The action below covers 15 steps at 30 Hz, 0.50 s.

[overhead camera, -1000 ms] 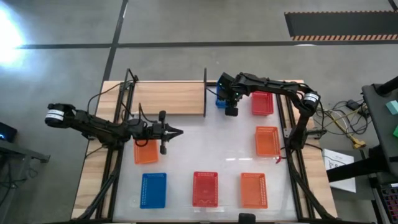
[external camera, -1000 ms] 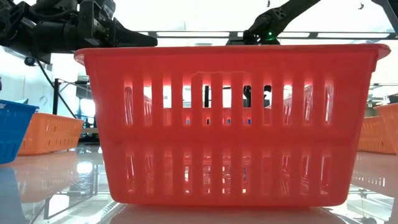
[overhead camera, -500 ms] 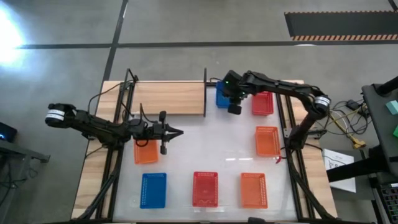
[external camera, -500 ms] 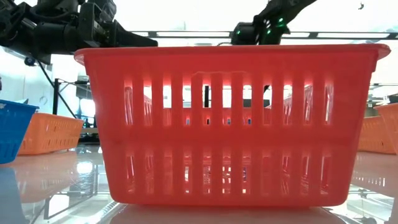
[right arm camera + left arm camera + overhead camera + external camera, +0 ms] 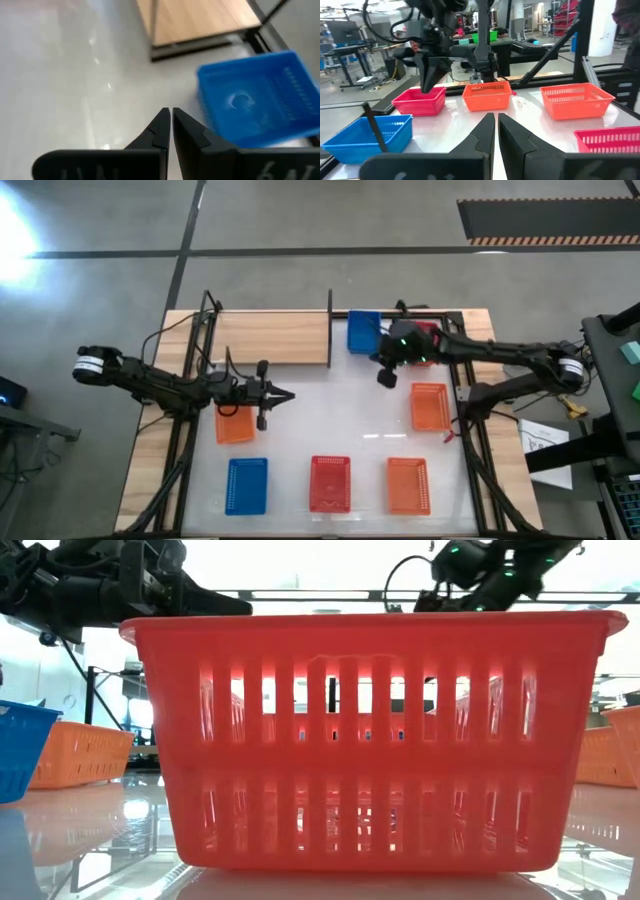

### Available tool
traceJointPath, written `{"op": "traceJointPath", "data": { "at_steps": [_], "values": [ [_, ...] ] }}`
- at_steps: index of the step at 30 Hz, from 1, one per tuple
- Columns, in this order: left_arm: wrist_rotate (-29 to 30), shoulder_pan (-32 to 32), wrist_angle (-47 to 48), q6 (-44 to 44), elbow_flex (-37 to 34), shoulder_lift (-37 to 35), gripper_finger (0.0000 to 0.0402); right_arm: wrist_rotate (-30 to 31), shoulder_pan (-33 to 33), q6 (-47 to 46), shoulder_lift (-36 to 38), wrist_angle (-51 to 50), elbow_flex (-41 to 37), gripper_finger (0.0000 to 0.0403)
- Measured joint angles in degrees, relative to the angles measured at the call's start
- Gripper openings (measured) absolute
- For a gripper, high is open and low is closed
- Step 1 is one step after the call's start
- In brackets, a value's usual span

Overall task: Stack baskets on shelf by color
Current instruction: Stack the bottom right orange bin on top of the top right orange bin

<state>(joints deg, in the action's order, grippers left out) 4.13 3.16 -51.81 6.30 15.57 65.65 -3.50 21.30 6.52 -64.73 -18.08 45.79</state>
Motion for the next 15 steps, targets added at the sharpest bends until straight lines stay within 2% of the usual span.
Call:
{"op": "traceJointPath", "data": {
  "at_steps": [7,12,15],
  "values": [
    [-0.12,-0.04,0.2,0.01,0.0,0.0,0.0006,0.6,-9.0,-5.92,5.77,14.33,-10.93,0.0013],
    [-0.12,-0.04,0.18,0.05,0.0,0.0,0.0006,6.81,-17.47,-8.97,7.08,13.3,-11.34,0.0013],
    [-0.12,-0.04,0.18,0.06,0.0,0.0,0.0006,11.28,-24.13,-11.76,7.25,8.29,-7.99,0.0013]
  ]
}}
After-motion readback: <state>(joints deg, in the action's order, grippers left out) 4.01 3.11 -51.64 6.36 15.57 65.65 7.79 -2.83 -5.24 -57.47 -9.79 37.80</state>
